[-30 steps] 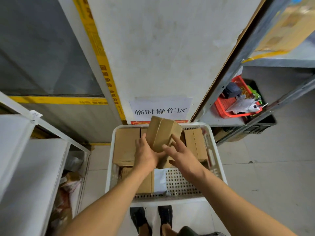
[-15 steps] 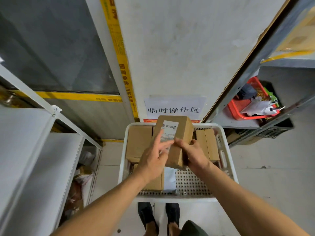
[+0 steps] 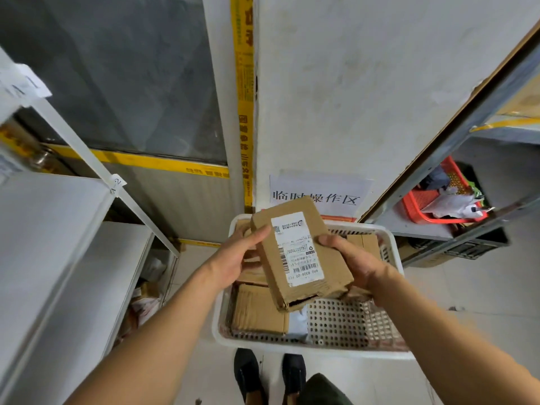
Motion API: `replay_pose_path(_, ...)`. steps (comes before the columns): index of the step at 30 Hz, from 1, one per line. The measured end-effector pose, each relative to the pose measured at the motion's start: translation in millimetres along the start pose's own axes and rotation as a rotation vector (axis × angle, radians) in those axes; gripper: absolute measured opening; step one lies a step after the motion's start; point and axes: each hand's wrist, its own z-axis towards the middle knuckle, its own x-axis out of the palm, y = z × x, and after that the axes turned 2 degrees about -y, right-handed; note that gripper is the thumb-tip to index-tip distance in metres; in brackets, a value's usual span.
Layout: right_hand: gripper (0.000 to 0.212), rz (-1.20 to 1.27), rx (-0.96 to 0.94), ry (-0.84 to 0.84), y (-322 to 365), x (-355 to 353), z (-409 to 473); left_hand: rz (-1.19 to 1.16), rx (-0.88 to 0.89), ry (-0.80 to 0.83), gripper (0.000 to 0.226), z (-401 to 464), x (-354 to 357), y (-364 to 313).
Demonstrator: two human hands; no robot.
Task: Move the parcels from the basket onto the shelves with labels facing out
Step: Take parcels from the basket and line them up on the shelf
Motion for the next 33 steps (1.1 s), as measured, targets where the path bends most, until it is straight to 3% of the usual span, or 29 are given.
replay_pose_path(3,0.049,-0.178,0.013,0.101,31,-1,3,0.043,0.028,0.001,0.119,1,-15,-26)
replay_pose_path(7,0.052,-0.414,0.103,0.305,57,0,22,0.197,-0.027,0.215,0.082,-12,-20,-39)
replay_pose_path(9,0.049,-0.485,0.089,0.306,63,6,31,0.164,-0.042,0.184,0.080,-15,-22,-30)
replay_pose_path(11,0.052,-0.571,-0.003,0.167,71,14,38,0.062,-0.014,0.069,0.085,-17,-27,-14)
replay_pose_path(13,0.066,-0.622,-0.172,-0.080,73,19,45,-0.031,0.015,-0.083,0.087,-24,-31,0)
replay_pose_path(15,0.076,-0.595,-0.306,-0.316,64,25,49,-0.127,0.068,-0.236,0.077,-34,-29,10)
replay_pose_path(18,0.103,-0.481,-0.335,-0.451,38,43,46,-0.324,0.155,-0.397,0.068,-47,-23,15)
replay_pose_path(20,0.119,-0.354,-0.234,-0.324,23,60,41,-0.467,0.249,-0.477,0.068,-56,-18,17)
replay_pose_path(24,0.111,-0.127,-0.057,0.151,18,97,39,-0.589,0.372,-0.541,0.067,-80,-2,17)
replay_pose_path(28,0.083,-0.014,-0.096,0.291,28,126,49,-0.574,0.426,-0.549,0.080,-119,2,20)
replay_pose_path(30,0.067,-0.041,-0.138,0.375,36,135,50,-0.522,0.402,-0.656,0.080,-150,-2,15)
replay_pose_path(33,0.064,-0.144,-0.187,0.478,46,157,51,-0.268,0.449,-0.845,0.074,-200,-9,3)
